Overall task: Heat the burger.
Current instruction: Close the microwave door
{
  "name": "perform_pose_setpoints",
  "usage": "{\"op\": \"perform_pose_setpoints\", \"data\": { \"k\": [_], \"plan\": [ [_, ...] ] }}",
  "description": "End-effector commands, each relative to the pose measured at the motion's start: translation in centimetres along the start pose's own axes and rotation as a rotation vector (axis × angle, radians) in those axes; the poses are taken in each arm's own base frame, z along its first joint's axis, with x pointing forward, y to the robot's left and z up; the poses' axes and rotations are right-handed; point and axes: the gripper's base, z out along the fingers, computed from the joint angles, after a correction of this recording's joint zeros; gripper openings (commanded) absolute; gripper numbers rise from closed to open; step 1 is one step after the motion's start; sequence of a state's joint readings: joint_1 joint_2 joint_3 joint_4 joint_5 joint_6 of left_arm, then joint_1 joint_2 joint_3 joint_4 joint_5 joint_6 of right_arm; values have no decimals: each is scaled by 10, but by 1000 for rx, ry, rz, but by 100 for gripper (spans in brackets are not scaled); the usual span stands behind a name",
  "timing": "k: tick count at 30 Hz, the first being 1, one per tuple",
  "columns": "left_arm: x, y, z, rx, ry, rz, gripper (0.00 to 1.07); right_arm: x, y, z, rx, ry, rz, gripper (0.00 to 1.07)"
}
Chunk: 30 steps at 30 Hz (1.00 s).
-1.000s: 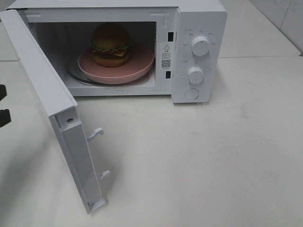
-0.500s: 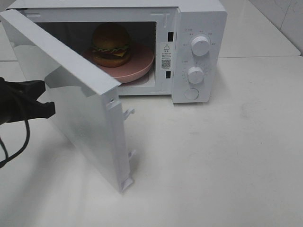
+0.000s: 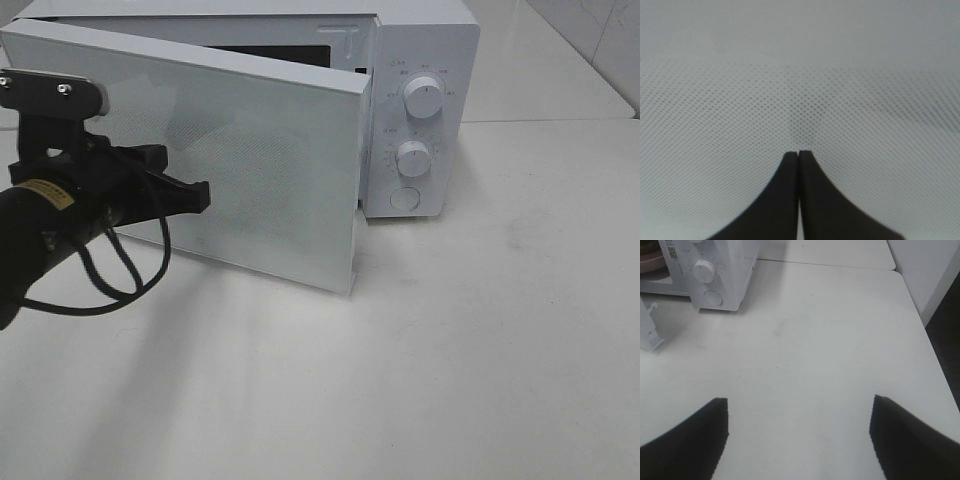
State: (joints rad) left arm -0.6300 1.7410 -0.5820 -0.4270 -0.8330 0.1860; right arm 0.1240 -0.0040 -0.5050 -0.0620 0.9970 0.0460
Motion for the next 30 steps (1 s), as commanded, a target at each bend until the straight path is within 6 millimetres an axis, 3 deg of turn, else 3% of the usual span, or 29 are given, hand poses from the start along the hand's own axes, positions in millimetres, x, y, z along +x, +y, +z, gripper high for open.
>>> {"op": "perform_pose_setpoints", "data": {
  "k": [1, 11, 16, 24, 30],
  "plan": [
    [-4, -17, 14, -37, -16, -9, 0, 3, 0, -3, 9, -30, -1, 75],
    [-15, -45, 46, -69, -24, -34, 0, 3, 0, -3, 9, -30, -1, 75],
    [-30, -58, 69, -67, -46, -75, 0, 3, 0, -3, 9, -30, -1, 75],
    [-39, -67, 90, -84, -40, -50, 0, 3, 0, -3, 9, -30, -1, 75],
    [-48, -62, 108, -67, -16, -82, 0, 3, 0, -3, 9, -30, -1, 75]
  ]
}}
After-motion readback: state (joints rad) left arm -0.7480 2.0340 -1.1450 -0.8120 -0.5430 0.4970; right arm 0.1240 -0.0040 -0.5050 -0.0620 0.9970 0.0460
